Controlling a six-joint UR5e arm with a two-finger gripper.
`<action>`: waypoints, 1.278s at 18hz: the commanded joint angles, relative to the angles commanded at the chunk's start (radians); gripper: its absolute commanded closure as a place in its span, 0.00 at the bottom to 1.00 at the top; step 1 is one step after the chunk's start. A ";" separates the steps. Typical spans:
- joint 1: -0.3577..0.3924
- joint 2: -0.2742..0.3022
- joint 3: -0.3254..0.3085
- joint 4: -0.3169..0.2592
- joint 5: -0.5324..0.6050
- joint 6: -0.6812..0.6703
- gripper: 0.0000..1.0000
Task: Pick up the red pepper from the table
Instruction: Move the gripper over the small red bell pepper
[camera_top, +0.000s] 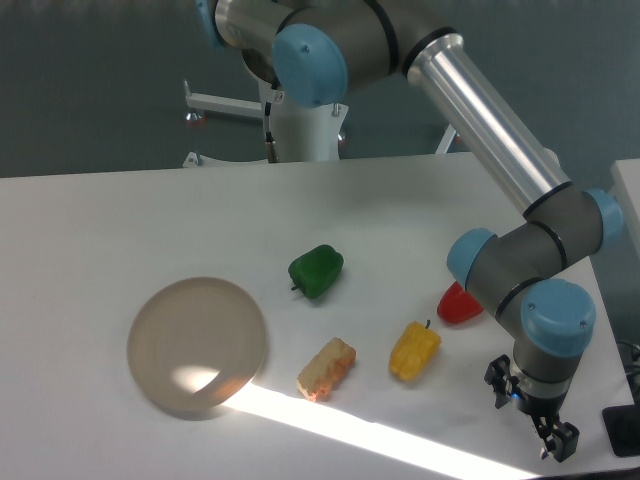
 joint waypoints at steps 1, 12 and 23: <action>-0.002 0.002 -0.002 0.000 0.000 -0.002 0.00; -0.008 0.187 -0.237 -0.026 0.014 -0.032 0.00; 0.046 0.452 -0.601 -0.095 0.051 0.023 0.00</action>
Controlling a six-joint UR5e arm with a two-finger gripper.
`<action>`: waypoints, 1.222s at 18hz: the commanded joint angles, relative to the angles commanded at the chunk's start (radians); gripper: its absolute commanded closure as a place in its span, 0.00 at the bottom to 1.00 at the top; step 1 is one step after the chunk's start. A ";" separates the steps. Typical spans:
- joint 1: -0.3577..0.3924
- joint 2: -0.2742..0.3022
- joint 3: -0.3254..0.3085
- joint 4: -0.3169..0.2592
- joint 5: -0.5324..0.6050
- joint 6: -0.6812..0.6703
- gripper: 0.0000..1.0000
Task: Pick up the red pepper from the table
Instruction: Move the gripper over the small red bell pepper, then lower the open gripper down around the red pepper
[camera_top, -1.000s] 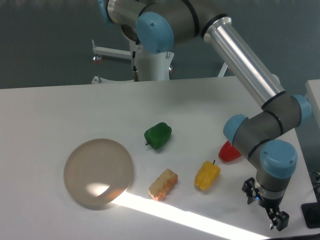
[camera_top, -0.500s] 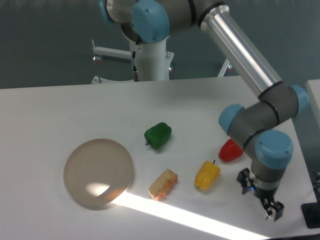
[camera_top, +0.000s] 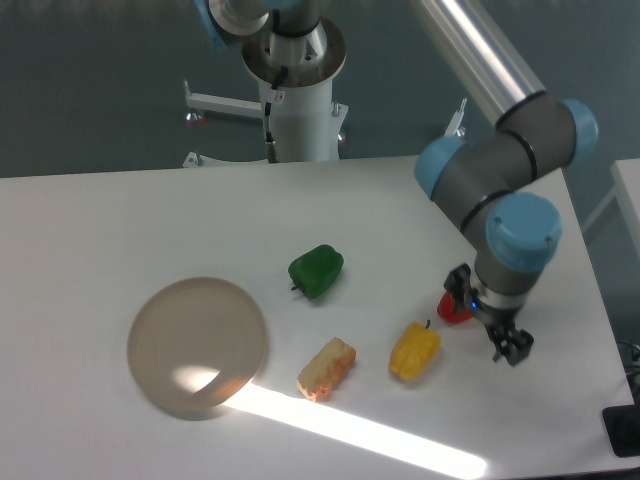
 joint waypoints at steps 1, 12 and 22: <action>0.008 0.011 -0.015 0.002 0.002 0.012 0.00; 0.025 0.043 -0.151 0.132 0.002 0.043 0.00; 0.017 0.042 -0.230 0.222 0.040 0.048 0.00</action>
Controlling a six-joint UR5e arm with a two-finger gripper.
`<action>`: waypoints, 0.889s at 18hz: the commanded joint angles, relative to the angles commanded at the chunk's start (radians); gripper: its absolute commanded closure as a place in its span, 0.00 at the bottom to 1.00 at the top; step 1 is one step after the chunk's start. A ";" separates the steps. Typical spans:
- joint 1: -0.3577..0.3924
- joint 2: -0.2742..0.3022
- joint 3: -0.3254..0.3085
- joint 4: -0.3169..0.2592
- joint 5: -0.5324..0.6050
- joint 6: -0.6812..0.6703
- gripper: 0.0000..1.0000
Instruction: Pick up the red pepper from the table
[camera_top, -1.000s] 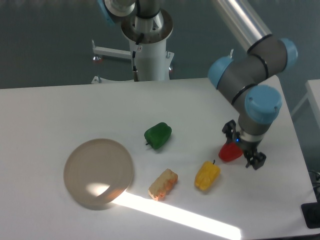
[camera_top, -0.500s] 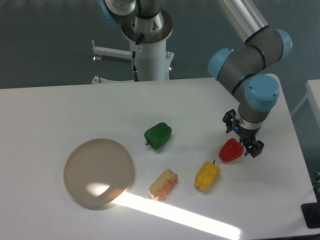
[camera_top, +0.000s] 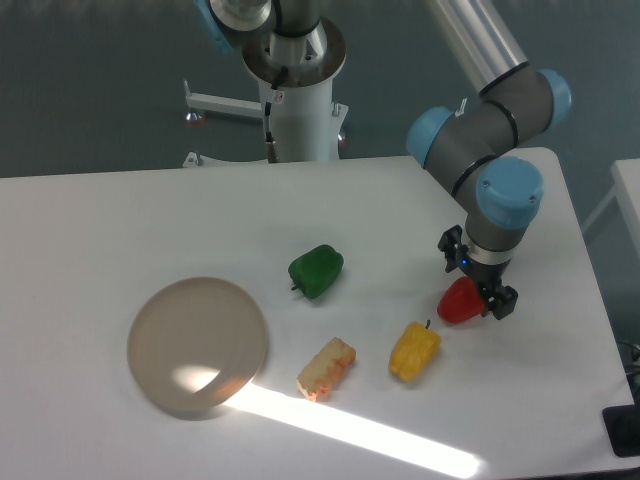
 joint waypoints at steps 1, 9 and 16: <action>0.000 -0.002 0.000 0.000 0.000 0.003 0.00; -0.011 -0.009 -0.038 0.063 0.000 0.005 0.00; -0.012 -0.009 -0.040 0.067 0.000 0.009 0.02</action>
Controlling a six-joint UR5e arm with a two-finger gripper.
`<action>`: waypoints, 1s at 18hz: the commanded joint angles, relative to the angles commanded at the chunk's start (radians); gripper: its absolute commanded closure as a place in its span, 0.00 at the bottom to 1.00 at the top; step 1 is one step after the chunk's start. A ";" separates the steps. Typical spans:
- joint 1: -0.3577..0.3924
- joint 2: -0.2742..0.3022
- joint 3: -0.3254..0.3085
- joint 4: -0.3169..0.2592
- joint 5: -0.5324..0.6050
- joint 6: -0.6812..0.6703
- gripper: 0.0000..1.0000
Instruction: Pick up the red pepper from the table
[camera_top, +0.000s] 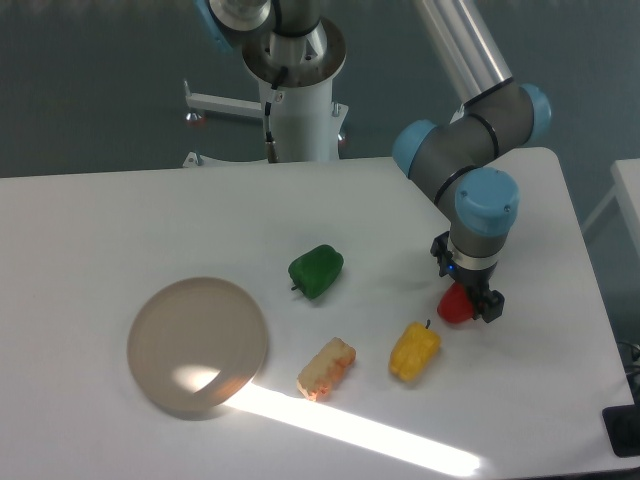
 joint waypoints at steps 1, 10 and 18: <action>0.000 -0.002 0.003 0.000 0.000 0.002 0.09; 0.003 0.002 0.017 -0.005 0.000 0.002 0.45; 0.011 -0.003 0.119 -0.049 -0.008 0.002 0.51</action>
